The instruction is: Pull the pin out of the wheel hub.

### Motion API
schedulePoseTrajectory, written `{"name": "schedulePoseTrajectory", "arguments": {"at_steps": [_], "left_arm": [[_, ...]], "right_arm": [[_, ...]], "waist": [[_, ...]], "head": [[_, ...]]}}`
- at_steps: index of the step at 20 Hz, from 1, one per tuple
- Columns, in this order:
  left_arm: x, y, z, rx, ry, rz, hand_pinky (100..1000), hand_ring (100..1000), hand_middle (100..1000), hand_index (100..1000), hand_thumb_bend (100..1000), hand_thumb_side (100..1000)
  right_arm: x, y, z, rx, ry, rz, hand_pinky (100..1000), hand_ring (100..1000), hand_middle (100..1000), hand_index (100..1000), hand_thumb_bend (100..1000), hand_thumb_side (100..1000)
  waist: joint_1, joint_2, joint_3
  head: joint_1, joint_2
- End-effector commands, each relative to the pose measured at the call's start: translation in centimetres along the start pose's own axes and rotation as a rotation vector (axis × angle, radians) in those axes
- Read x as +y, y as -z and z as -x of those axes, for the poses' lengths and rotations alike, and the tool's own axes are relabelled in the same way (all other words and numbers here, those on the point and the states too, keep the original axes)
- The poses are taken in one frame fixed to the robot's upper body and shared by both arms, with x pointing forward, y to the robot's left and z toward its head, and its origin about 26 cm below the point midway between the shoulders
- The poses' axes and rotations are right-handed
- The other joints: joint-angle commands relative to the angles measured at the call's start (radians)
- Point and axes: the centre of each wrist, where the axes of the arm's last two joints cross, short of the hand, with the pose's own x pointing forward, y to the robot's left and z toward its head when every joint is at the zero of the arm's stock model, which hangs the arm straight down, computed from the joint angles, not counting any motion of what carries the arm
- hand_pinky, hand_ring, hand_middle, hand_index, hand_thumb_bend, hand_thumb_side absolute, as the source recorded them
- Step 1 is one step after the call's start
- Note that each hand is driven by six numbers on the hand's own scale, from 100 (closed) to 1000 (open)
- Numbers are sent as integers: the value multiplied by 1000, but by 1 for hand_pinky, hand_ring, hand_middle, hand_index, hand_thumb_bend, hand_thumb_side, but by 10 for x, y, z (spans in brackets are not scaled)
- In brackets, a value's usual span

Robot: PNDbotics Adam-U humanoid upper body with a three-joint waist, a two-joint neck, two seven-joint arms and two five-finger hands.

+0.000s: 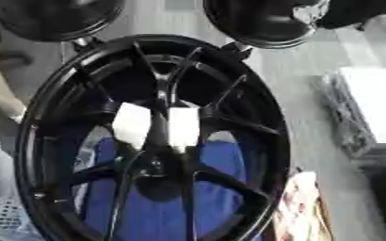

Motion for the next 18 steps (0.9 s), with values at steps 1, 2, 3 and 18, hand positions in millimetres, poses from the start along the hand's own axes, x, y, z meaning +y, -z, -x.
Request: {"name": "schedulePoseTrajectory", "arguments": {"at_steps": [1, 2, 3, 18], "left_arm": [[6, 5, -10, -37, 30, 2, 824, 681, 632, 734, 100, 670], [6, 5, -10, -37, 30, 2, 824, 681, 632, 734, 100, 671], [6, 5, -10, -37, 30, 2, 824, 681, 632, 735, 100, 671], [5, 5, -9, -29, 24, 12, 826, 681, 633, 734, 100, 671]], "right_arm": [[-14, -4, -1, 4, -53, 30, 733, 744, 677, 760, 315, 162], [-15, -4, -1, 4, -53, 31, 733, 744, 677, 760, 314, 163], [-15, -4, -1, 4, -53, 31, 733, 744, 676, 760, 312, 163], [-9, 2, -10, -42, -28, -51, 736, 755, 696, 778, 308, 299]], "waist": [[5, -10, -3], [6, -9, -4], [6, -9, -5], [1, -15, -1]], "head": [[-4, -1], [-4, -1], [-4, -1], [-7, -1]]}}
